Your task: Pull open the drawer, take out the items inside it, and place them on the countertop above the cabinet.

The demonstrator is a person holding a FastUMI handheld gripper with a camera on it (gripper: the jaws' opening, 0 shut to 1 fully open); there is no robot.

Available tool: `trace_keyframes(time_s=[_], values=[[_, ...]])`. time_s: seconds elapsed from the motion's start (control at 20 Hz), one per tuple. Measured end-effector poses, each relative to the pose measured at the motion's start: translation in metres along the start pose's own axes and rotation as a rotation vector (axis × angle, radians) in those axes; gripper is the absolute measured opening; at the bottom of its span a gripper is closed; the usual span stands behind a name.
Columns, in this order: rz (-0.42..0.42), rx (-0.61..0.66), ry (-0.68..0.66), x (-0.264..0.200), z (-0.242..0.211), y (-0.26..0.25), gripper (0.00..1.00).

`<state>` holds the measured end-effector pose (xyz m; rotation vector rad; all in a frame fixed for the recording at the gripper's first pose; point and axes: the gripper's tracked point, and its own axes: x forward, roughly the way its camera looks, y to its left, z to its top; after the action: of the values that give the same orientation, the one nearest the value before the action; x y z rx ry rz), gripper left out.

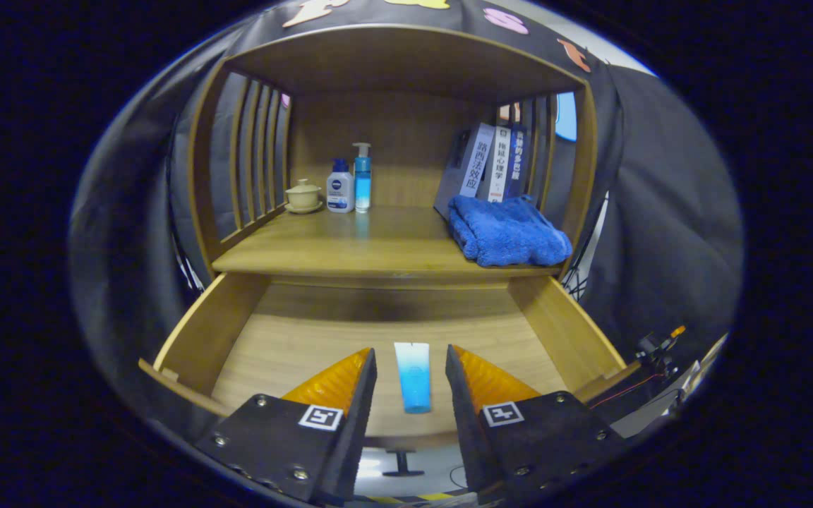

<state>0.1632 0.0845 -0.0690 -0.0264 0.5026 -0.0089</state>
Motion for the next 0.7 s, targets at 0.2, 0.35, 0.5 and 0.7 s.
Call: trace_keyframes(time_s=[0.2, 0.35, 0.5, 0.7], values=[[-0.021, 0.009, 0.169, 0.043, -0.013, -0.003, 0.62], [-0.053, 0.035, 0.332, 0.063, -0.036, -0.010, 0.62], [-0.060, 0.033, 0.438, 0.078, -0.052, -0.008, 0.62], [-0.074, 0.037, 0.578, 0.085, -0.083, -0.010, 0.62]])
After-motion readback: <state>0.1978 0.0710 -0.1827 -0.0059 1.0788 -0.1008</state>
